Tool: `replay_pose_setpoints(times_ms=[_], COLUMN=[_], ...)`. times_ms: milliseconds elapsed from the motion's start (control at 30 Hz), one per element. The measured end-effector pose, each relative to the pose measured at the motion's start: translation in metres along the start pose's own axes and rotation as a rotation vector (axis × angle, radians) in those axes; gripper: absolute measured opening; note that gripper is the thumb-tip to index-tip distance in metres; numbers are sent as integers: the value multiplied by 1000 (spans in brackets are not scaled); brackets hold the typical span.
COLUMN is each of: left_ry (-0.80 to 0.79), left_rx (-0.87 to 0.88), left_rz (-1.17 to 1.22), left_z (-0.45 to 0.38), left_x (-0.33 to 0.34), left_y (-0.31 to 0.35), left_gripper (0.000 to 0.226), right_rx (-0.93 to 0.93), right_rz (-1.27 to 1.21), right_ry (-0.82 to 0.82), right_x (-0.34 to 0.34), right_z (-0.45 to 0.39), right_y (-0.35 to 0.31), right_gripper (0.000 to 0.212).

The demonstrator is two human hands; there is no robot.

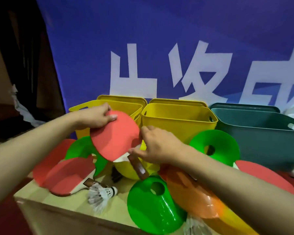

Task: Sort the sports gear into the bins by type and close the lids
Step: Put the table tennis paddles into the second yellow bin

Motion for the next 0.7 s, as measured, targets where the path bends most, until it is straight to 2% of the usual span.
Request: replay_pose_setpoints(times_ms=[67, 200, 300, 433, 500, 567, 700], left_ry=[65, 115, 81, 38, 20, -5, -43], left_rx=[-31, -96, -136, -127, -134, -151, -96], left_rz=[112, 290, 541, 816, 920, 880, 468], left_z=[6, 12, 8, -1, -6, -11, -21], left_x=[-12, -12, 0, 9, 11, 16, 33], left_y=[1, -2, -4, 14, 22, 16, -16], left_gripper=[33, 31, 36, 33, 38, 46, 38], right_rx=[58, 101, 77, 7, 25, 98, 256], right_rz=[20, -20, -51, -24, -46, -49, -106], right_ry=[-36, 90, 16, 110, 170, 212, 163], right_x=[13, 3, -2, -20, -35, -49, -53], right_z=[3, 2, 4, 1, -6, -17, -42], right_y=[-4, 16, 35, 56, 83, 122, 196], right_gripper=[71, 67, 73, 38, 28, 22, 22])
Point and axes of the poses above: each hand's wrist, its own z-axis away from the middle knuckle, its own x-axis out of the palm, y = z × x, the point moved 9 cm from there along -z, towards the middle knuckle, and after that the axes turned 1 degree about -z, right-handed, at the moved point
